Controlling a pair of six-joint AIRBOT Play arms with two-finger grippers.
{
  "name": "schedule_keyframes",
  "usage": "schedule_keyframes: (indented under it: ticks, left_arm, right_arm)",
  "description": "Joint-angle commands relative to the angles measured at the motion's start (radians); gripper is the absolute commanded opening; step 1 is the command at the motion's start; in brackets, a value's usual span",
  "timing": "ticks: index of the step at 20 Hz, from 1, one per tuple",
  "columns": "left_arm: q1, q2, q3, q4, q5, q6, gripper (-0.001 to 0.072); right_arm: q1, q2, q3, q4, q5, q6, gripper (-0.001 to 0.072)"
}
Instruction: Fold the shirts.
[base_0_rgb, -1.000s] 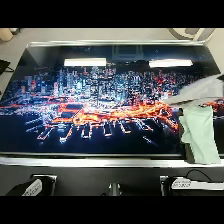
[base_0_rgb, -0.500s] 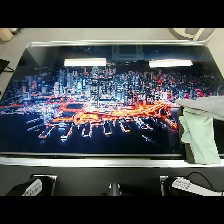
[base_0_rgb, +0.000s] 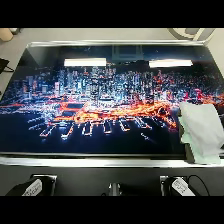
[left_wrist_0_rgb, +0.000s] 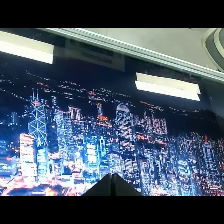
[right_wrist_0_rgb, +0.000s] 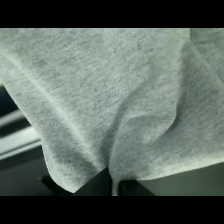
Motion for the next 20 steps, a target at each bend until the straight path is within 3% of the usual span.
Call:
schedule_keyframes:
  ticks: [1,3,4,5,6,8,10,12,13,15,17,18,19,20]
  left_arm:
    - [0.0,0.0,0.0,0.0,0.002,0.001,0.0026]
    - [0.0,0.0,0.0,0.0,0.001,0.001,0.0026]
    - [0.0,0.0,0.0,0.0,0.001,0.001,0.0026]
    - [0.0,0.0,0.0,0.0,0.001,0.001,0.0025]
    - [-0.001,0.0,0.001,-0.003,0.001,0.001,0.0026]
    - [-0.002,0.0,0.012,-0.016,0.003,0.001,0.0025]
    - [-0.028,-0.001,0.035,-0.014,0.049,0.013,0.0024]
    - [-0.096,-0.039,0.079,0.049,0.138,-0.002,0.0023]
    - [-0.15,-0.089,0.122,0.14,0.169,-0.063,0.0023]
    - [-0.282,-0.237,0.233,0.422,0.132,-0.171,0.0023]
    - [-0.393,-0.383,0.318,0.656,-0.06,-0.294,0.0049]
    - [-0.435,-0.437,0.323,0.695,-0.152,-0.357,0.034]
    - [-0.463,-0.48,0.322,0.695,-0.241,-0.396,0.0699]
    - [-0.488,-0.52,0.318,0.695,-0.345,-0.391,0.0707]
  right_arm:
    - [0.0,0.033,-0.166,-0.083,-0.077,-0.011,0.0018]
    - [0.0,0.033,-0.177,-0.082,-0.112,0.0,0.0047]
    - [0.0,0.033,-0.177,-0.079,-0.124,0.0,0.0224]
    - [0.0,0.033,-0.173,-0.079,-0.146,-0.005,0.0526]
    - [0.0,0.033,-0.151,-0.082,-0.176,-0.05,0.0662]
    - [0.0,0.032,-0.026,-0.08,-0.257,-0.082,0.0668]
    - [0.005,0.032,0.174,-0.013,-0.433,-0.082,0.0584]
    - [0.084,0.027,0.361,0.074,-0.638,-0.104,0.0556]
    - [0.169,0.02,0.431,0.076,-0.711,-0.122,0.0554]
    - [0.392,0.016,0.472,0.05,-0.777,-0.121,0.0456]
    - [0.618,-0.037,0.459,-0.045,-0.725,-0.059,0.0456]
    - [0.699,-0.096,0.459,-0.065,-0.643,-0.019,0.0518]
    - [0.743,-0.159,0.459,-0.041,-0.553,0.016,0.0624]
    - [0.767,-0.228,0.459,0.016,-0.454,0.04,0.0682]
